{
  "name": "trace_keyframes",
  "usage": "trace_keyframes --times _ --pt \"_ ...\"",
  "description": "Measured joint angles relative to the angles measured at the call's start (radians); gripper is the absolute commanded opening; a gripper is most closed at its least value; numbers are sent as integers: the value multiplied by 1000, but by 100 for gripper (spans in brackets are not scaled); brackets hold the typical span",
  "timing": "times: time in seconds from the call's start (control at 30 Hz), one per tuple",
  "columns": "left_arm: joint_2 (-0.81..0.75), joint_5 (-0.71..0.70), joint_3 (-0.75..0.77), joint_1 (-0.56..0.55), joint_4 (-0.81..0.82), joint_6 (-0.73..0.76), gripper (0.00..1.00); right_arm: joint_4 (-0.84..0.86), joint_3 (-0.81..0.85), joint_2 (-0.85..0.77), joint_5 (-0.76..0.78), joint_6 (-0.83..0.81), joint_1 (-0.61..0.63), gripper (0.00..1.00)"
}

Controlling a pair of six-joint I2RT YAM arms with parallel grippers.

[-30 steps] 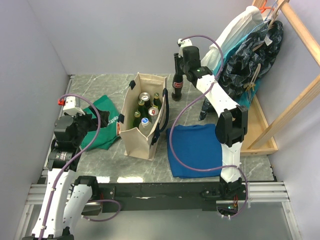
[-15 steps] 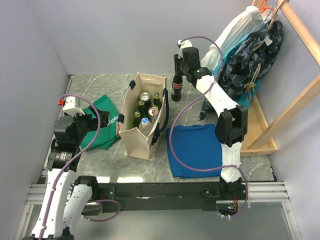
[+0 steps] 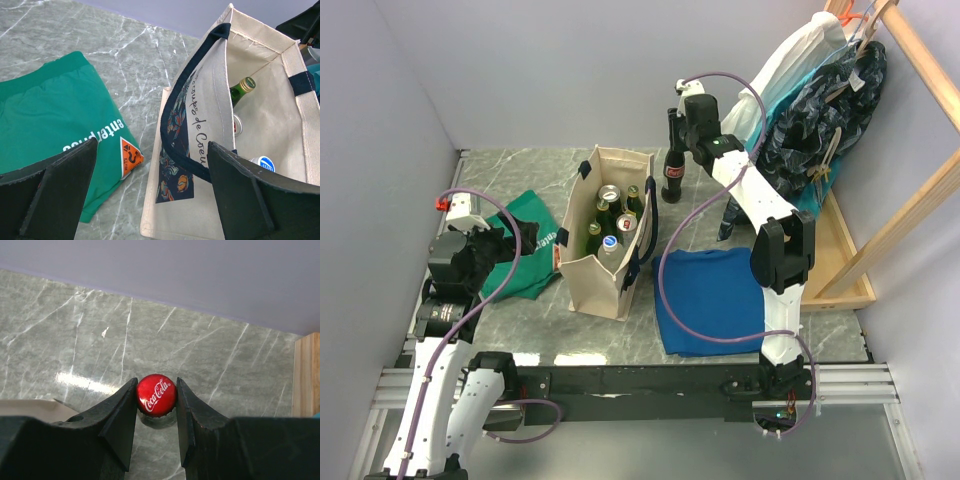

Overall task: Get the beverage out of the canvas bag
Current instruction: Place the drink at the center of the board.

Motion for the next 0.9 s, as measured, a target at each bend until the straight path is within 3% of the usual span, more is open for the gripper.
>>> trace_keyframes --times 0.9 --pt "0 1 0 0 0 1 96 21 -14 0 -5 -3 6 24"
